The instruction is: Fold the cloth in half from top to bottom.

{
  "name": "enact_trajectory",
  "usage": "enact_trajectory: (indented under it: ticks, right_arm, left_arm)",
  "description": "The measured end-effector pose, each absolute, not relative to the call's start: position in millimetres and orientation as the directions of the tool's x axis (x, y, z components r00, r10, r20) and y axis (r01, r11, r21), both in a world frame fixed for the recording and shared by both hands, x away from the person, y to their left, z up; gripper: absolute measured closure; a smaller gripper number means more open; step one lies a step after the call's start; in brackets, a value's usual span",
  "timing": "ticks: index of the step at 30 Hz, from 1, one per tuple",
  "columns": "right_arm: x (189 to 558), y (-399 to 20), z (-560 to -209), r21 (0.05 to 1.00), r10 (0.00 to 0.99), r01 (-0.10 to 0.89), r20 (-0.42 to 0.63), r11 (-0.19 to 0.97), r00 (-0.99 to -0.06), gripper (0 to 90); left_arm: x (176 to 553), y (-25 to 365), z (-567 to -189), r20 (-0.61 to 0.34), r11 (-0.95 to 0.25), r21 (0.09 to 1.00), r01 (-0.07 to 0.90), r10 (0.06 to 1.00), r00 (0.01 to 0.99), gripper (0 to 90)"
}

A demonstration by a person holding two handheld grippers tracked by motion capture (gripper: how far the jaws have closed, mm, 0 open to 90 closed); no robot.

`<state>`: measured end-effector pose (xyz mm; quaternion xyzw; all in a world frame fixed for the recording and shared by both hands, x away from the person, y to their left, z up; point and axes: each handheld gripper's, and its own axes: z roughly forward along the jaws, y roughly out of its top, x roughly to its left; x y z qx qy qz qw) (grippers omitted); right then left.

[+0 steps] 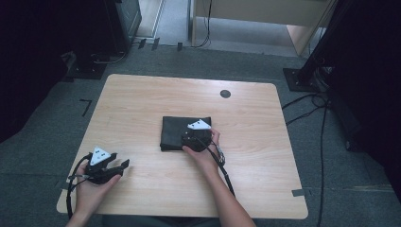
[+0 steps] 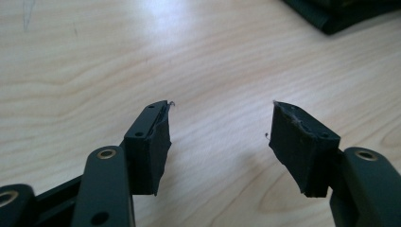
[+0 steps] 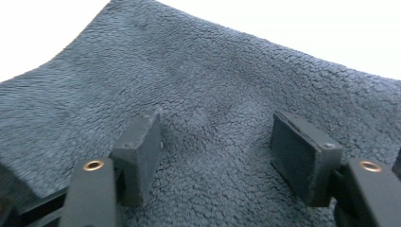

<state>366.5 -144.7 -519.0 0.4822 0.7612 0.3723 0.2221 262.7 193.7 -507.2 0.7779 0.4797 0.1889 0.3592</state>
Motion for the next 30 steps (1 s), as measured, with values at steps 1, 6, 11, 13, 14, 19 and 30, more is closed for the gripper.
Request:
enact_trajectory:
  ticks: [1, 6, 11, 13, 14, 19, 30]
  right_arm:
    - [365, -147, -517, 0.778, 0.893, 0.574, 0.038, 0.255, -0.448, 25.5]
    - [347, -161, -501, 0.786, 0.888, 0.549, -0.001, 0.285, -0.459, 7.3]
    - [326, -201, -481, 0.795, 0.885, 0.561, 0.067, 0.231, -0.460, 0.9]
    - [316, -219, -477, 0.792, 0.892, 0.570, 0.076, 0.217, -0.445, 0.0]
    - [311, -228, -476, 0.794, 0.893, 0.568, 0.072, 0.218, -0.444, 0.0]
    - [286, -271, -476, 0.790, 0.917, 0.587, 0.085, 0.176, -0.390, 0.0]
    - [237, -358, -500, 0.753, 0.958, 0.642, 0.059, 0.142, -0.280, 0.0]
  left_arm:
    - [263, 195, -508, -0.043, -0.288, 0.734, 0.615, 0.884, 0.465, 38.2]
    - [263, 196, -512, -0.035, -0.302, 0.711, 0.635, 0.887, 0.460, 34.6]
    - [259, 191, -515, 0.011, -0.329, 0.699, 0.635, 0.893, 0.450, 23.5]
    - [258, 192, -516, 0.011, -0.325, 0.699, 0.637, 0.896, 0.445, 17.3]
    - [258, 193, -517, 0.011, -0.321, 0.704, 0.634, 0.897, 0.441, 15.5]
    - [258, 191, -518, 0.008, -0.299, 0.703, 0.645, 0.911, 0.413, 11.0]
    - [258, 190, -518, 0.007, -0.297, 0.702, 0.647, 0.912, 0.411, 10.1]
